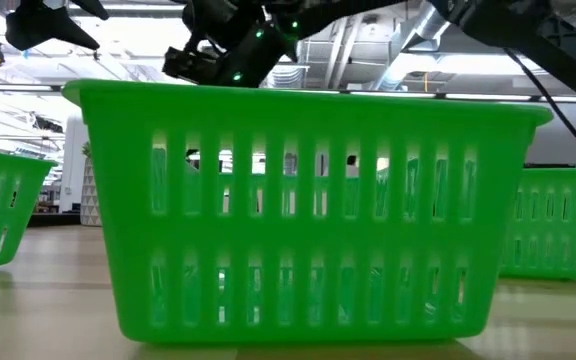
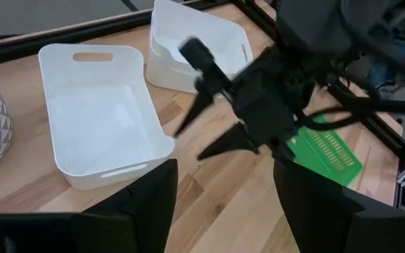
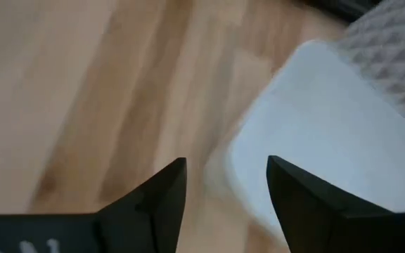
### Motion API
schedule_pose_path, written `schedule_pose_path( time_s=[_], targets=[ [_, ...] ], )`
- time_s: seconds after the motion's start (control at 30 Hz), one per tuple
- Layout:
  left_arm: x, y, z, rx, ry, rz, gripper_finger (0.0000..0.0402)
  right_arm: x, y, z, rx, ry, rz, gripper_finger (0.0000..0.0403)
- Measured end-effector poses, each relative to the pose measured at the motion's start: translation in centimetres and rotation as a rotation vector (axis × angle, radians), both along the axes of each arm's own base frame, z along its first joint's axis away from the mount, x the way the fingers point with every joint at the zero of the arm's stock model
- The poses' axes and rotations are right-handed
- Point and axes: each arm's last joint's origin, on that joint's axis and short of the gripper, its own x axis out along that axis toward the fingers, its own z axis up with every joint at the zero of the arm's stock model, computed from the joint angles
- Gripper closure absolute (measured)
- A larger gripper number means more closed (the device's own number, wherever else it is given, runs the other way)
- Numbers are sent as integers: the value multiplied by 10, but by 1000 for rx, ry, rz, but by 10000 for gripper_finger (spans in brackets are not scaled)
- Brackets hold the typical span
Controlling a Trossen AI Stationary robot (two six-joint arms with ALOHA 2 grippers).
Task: Stack baskets by color
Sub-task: Stack the left white bin on the white bin
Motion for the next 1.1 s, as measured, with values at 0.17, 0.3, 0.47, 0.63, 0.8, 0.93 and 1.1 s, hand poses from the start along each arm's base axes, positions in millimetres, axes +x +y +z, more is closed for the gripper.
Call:
schedule_pose_path(
  time_s=[0.17,0.3,0.47,0.63,0.8,0.93,1.1],
  targets=[
    [0,0,0,0,2,0,178,4,-14,-14,2,1,-24,187],
    [0,0,0,0,3,0,178,8,-16,-35,16,29,-20,187],
    [0,0,0,-2,1,2,178,11,-12,-39,53,20,-46,198],
    [0,0,0,-1,1,3,178,16,11,-24,99,-78,-36,216],
    [0,0,0,-5,0,6,178,20,30,-10,148,-123,40,223],
    [0,0,0,-8,-2,8,178,20,27,-11,29,-120,3,222],
    [0,0,0,-9,-3,9,178,18,2,-6,-22,-120,-46,222]
  ],
)
